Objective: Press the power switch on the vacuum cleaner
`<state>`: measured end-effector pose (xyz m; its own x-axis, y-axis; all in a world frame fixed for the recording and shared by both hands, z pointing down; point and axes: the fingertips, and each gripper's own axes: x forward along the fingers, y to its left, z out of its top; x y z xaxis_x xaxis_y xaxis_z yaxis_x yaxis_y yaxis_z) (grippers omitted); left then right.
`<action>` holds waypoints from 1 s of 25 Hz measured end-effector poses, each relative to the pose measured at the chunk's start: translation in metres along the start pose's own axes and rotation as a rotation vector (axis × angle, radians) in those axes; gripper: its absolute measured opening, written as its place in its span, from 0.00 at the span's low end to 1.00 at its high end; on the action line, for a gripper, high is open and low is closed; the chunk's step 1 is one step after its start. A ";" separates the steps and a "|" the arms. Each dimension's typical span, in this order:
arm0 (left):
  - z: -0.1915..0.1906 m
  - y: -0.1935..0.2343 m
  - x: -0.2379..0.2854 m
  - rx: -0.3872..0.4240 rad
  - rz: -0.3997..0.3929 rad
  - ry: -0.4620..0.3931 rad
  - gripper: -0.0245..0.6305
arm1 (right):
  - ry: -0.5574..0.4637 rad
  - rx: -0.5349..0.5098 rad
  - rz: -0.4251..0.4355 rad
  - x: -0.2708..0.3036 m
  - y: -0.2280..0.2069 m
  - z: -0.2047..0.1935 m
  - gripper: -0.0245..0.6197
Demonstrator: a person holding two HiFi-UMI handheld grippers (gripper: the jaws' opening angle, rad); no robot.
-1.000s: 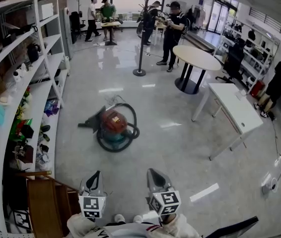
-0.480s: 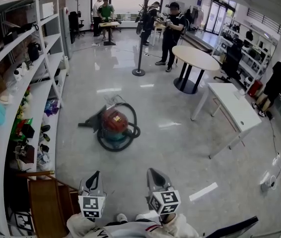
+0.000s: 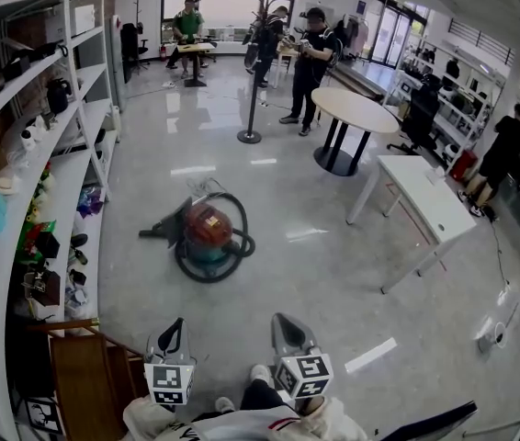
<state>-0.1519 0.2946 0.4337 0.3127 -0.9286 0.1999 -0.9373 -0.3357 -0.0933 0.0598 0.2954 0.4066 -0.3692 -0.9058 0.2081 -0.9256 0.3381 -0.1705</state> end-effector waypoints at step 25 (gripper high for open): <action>0.002 0.027 0.038 -0.002 0.036 0.013 0.04 | -0.007 -0.007 0.044 0.058 -0.007 0.009 0.04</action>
<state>-0.1646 0.2498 0.4374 0.2764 -0.9380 0.2091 -0.9483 -0.3015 -0.0989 0.0459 0.2378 0.4117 -0.4088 -0.8919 0.1934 -0.9091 0.3794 -0.1721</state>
